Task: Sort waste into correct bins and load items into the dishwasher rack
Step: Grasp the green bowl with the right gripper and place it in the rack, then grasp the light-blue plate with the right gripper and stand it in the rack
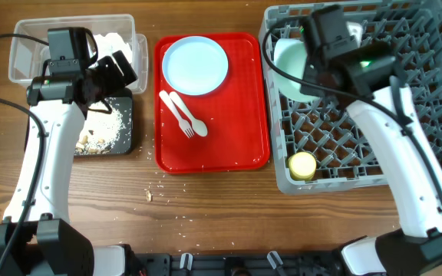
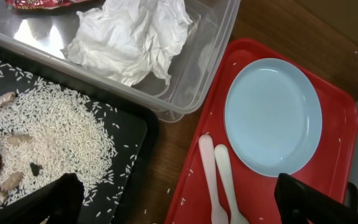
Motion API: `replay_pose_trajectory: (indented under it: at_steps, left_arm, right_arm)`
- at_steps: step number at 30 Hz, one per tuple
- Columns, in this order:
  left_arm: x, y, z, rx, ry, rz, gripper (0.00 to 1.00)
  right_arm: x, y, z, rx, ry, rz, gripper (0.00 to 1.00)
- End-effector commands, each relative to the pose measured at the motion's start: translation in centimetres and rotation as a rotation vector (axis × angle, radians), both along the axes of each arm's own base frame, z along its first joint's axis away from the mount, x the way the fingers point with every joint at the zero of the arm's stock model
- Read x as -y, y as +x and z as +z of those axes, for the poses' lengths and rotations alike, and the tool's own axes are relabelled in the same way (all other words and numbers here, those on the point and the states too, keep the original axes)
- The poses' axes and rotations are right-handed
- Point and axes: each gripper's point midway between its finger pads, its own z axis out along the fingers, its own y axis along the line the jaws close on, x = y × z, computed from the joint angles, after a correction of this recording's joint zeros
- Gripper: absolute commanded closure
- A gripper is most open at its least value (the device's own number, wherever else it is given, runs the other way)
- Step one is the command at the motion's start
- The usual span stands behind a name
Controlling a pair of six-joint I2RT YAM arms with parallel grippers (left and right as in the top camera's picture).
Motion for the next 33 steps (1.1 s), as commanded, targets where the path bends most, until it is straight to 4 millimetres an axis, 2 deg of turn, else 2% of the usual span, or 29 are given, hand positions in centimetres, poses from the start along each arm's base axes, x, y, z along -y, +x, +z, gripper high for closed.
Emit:
replay_pose_trajectory:
  at_steps: [1, 5, 9, 14, 19, 24, 29, 33]
  left_arm:
    - [0.1, 0.6, 1.0, 0.039, -0.013, 0.003, 0.0]
    - [0.0, 1.1, 1.3, 0.061, -0.011, 0.003, 0.0]
    - [0.0, 1.6, 1.7, 0.087, -0.01, 0.003, 0.0]
    - [0.0, 1.9, 2.0, 0.103, -0.009, 0.002, 0.0]
    - [0.0, 2.2, 2.2, 0.12, -0.007, 0.002, 0.0]
    - [0.0, 2.1, 2.2, 0.118, -0.008, 0.002, 0.0]
    - [0.0, 1.9, 2.0, 0.108, -0.008, 0.002, 0.0]
    - [0.0, 1.9, 2.0, 0.107, -0.009, 0.002, 0.0]
  right_arm:
    - [3.6, 0.6, -0.4, 0.065, -0.326, -0.175, 0.96]
    - [3.4, 1.8, -3.3, -0.023, -0.493, -0.142, 0.96]
    - [3.5, 2.9, -5.4, -0.065, -0.594, -0.135, 0.96]
    - [3.6, 3.9, -5.8, -0.041, -0.646, -0.138, 0.95]
    - [2.4, 4.4, -6.9, -0.038, -0.651, -0.111, 0.96]
    - [0.1, 4.6, -8.8, -0.068, -0.705, -0.035, 0.96]
    - [-0.5, 4.5, -10.2, -0.097, -0.758, -0.007, 0.96]
    - [-0.9, 3.0, -10.9, -0.161, -0.722, -0.005, 0.96]
